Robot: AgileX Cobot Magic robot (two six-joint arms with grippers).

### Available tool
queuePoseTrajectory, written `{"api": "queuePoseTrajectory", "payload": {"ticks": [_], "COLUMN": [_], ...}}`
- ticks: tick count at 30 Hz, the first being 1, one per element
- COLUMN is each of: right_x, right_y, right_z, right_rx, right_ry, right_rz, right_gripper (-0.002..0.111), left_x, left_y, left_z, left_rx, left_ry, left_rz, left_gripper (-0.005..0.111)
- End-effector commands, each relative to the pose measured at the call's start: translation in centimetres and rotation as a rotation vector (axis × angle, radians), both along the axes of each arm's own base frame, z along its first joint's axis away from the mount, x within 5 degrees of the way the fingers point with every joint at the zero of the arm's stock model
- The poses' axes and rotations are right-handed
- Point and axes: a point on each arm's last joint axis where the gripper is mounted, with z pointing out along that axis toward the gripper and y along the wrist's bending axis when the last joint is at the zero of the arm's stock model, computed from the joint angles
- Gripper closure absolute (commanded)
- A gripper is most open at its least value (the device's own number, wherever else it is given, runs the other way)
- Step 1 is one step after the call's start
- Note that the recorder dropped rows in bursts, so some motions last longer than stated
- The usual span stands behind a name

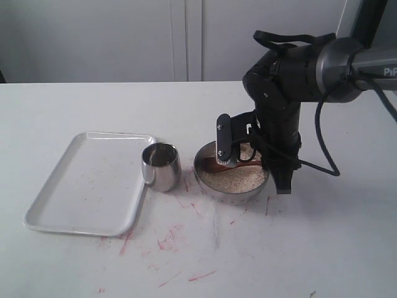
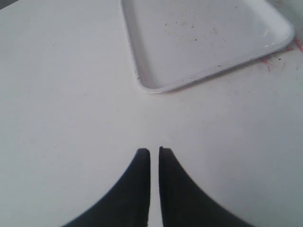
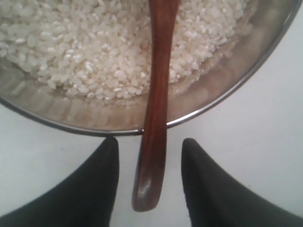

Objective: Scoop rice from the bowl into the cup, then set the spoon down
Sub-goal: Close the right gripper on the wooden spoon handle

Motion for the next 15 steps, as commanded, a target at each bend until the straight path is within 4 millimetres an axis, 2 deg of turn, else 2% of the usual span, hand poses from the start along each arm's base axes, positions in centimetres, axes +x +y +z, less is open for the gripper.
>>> {"api": "queuePoseTrajectory", "payload": {"ticks": [1, 15], "right_x": [-0.04, -0.13], "right_y": [-0.08, -0.18], "right_z": [-0.09, -0.09], "right_rx": [-0.005, -0.016], "right_ry": [0.004, 0.014], "right_rz": [0.008, 0.005], "right_gripper": [0.074, 0.100], "left_x": [-0.11, -0.11], "left_y": [-0.02, -0.02], "left_z": [-0.63, -0.63], "left_rx": [-0.005, -0.005], "left_ry": [0.045, 0.045], "left_rz": [-0.002, -0.002], "left_gripper": [0.092, 0.092]}}
